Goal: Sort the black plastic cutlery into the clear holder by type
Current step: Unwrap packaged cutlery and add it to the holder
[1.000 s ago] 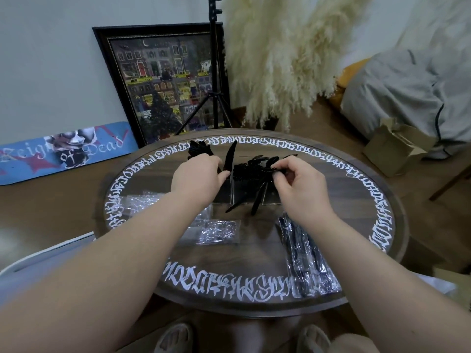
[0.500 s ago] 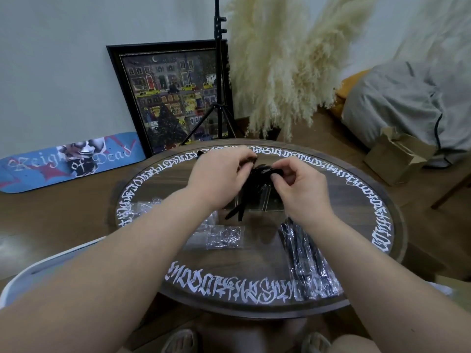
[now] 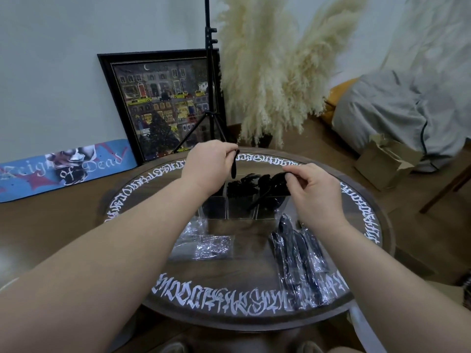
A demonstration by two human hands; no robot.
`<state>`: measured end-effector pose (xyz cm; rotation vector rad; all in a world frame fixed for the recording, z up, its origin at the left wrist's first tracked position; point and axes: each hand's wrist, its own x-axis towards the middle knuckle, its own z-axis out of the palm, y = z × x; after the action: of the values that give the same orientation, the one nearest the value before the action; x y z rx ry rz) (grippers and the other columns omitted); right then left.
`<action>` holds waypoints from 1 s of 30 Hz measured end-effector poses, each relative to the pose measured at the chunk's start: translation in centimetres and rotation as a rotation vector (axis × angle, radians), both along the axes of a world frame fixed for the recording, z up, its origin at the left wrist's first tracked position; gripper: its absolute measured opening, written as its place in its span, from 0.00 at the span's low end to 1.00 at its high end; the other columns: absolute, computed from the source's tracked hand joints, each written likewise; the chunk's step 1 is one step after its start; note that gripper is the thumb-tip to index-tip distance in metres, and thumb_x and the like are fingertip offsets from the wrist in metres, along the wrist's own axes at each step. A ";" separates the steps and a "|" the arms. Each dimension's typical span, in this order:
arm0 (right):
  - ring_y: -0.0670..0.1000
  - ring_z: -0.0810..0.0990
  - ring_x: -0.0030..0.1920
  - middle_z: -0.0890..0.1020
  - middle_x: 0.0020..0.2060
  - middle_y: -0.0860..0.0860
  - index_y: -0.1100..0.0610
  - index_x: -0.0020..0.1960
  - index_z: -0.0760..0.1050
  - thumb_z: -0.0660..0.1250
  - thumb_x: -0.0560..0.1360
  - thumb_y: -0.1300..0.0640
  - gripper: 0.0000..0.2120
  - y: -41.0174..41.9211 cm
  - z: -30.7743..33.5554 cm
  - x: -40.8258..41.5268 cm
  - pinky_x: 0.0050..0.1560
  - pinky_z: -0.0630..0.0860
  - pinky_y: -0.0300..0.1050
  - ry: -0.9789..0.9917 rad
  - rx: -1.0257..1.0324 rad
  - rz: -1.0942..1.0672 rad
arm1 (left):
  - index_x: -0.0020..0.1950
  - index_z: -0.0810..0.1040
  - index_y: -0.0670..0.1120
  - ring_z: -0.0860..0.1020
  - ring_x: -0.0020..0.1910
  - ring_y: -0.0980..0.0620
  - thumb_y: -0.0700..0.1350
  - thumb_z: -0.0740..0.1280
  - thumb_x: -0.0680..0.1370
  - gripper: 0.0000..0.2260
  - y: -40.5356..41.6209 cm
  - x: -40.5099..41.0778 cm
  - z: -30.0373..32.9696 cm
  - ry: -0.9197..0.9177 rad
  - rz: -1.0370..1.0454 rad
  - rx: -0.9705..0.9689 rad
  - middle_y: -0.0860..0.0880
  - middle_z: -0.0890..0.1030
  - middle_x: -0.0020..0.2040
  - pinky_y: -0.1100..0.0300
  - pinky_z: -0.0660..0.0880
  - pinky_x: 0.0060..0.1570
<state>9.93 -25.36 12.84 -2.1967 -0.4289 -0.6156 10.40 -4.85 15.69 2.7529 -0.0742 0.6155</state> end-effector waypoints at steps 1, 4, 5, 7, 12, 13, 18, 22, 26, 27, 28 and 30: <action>0.48 0.80 0.48 0.83 0.45 0.48 0.57 0.52 0.83 0.67 0.75 0.63 0.08 -0.2 -0.2 0.2 0.55 0.75 0.43 -0.003 -0.002 -0.005 | 0.63 0.79 0.47 0.78 0.57 0.45 0.46 0.58 0.82 0.14 -0.1 0.2 -0.5 0.043 -0.007 0.016 0.46 0.81 0.58 0.52 0.73 0.57; 0.48 0.80 0.46 0.82 0.43 0.45 0.57 0.51 0.83 0.68 0.75 0.63 0.08 -0.9 -0.7 0.7 0.53 0.74 0.40 -0.002 0.007 -0.019 | 0.63 0.78 0.46 0.77 0.56 0.43 0.47 0.56 0.83 0.15 -0.5 0.6 -1.7 0.204 -0.034 0.110 0.45 0.81 0.58 0.51 0.73 0.55; 0.48 0.80 0.45 0.82 0.43 0.45 0.56 0.51 0.83 0.68 0.75 0.63 0.08 -1.1 -0.9 0.8 0.53 0.74 0.40 0.016 0.024 -0.021 | 0.64 0.77 0.46 0.77 0.57 0.44 0.47 0.55 0.83 0.15 -0.6 0.8 -2.0 0.260 -0.040 0.144 0.45 0.81 0.59 0.52 0.73 0.55; 0.44 0.80 0.42 0.81 0.39 0.43 0.55 0.50 0.81 0.68 0.75 0.63 0.07 -1.4 -1.3 1.1 0.51 0.75 0.40 0.089 0.085 -0.026 | 0.65 0.76 0.48 0.77 0.57 0.45 0.48 0.53 0.83 0.16 -0.7 1.2 -2.8 0.356 -0.044 0.215 0.46 0.80 0.59 0.52 0.74 0.55; 0.40 0.77 0.36 0.77 0.34 0.38 0.51 0.44 0.78 0.68 0.75 0.62 0.07 -1.9 -1.5 1.7 0.46 0.72 0.34 0.100 0.124 -0.031 | 0.59 0.76 0.47 0.69 0.60 0.43 0.51 0.52 0.83 0.16 -0.3 2.1 -4.5 0.509 -0.024 0.266 0.47 0.79 0.56 0.47 0.72 0.57; 0.41 0.77 0.37 0.78 0.35 0.38 0.51 0.45 0.78 0.68 0.75 0.62 0.07 -2.1 -1.3 1.9 0.46 0.73 0.35 0.073 0.128 -0.027 | 0.61 0.75 0.46 0.67 0.61 0.43 0.53 0.52 0.82 0.17 -0.3 2.2 -4.7 0.515 -0.022 0.270 0.46 0.77 0.60 0.46 0.70 0.60; 0.37 0.75 0.36 0.79 0.38 0.46 0.57 0.48 0.81 0.66 0.74 0.62 0.06 -3.6 1.2 3.7 0.44 0.69 0.26 -0.168 0.188 -0.098 | 0.75 0.62 0.47 0.60 0.72 0.46 0.55 0.54 0.82 0.23 -1.9 2.1 -4.6 0.317 -0.071 0.218 0.50 0.64 0.74 0.49 0.62 0.70; 0.40 0.74 0.41 0.79 0.40 0.47 0.61 0.48 0.81 0.65 0.75 0.62 0.07 -4.2 2.5 6.2 0.46 0.66 0.22 -0.283 0.109 -0.144 | 0.76 0.60 0.50 0.59 0.73 0.48 0.59 0.56 0.80 0.27 -3.5 2.6 -4.9 0.280 -0.180 0.216 0.51 0.62 0.75 0.49 0.62 0.70; 0.48 0.79 0.42 0.83 0.42 0.53 0.60 0.49 0.82 0.65 0.75 0.62 0.07 -4.3 1.7 8.5 0.46 0.68 0.28 -0.268 0.015 -0.146 | 0.76 0.58 0.52 0.57 0.74 0.48 0.63 0.57 0.78 0.30 -4.2 3.3 -5.8 0.347 -0.193 0.251 0.52 0.61 0.76 0.48 0.62 0.70; 0.50 0.80 0.43 0.84 0.42 0.54 0.60 0.49 0.82 0.65 0.75 0.62 0.07 -4.2 1.4 8.9 0.47 0.69 0.31 -0.254 -0.006 -0.142 | 0.76 0.58 0.52 0.58 0.74 0.48 0.64 0.57 0.78 0.30 -4.3 3.5 -6.1 0.363 -0.192 0.243 0.52 0.62 0.75 0.48 0.63 0.69; 0.52 0.81 0.44 0.84 0.43 0.54 0.60 0.49 0.82 0.65 0.75 0.62 0.08 -4.2 1.1 9.3 0.48 0.70 0.34 -0.236 -0.029 -0.132 | 0.76 0.58 0.52 0.58 0.74 0.48 0.64 0.57 0.78 0.30 -4.4 3.5 -6.3 0.373 -0.194 0.229 0.52 0.63 0.75 0.47 0.63 0.69; 0.52 0.80 0.44 0.84 0.43 0.54 0.60 0.50 0.82 0.65 0.76 0.62 0.08 -4.1 0.6 9.7 0.49 0.71 0.37 -0.197 -0.069 -0.096 | 0.76 0.59 0.52 0.59 0.74 0.48 0.63 0.57 0.78 0.29 -4.5 3.5 -6.6 0.370 -0.203 0.199 0.53 0.65 0.74 0.46 0.63 0.69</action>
<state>19.61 -29.45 13.41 -2.2410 -0.4540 -0.8865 13.94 -9.30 9.05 2.9483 -0.3404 0.0422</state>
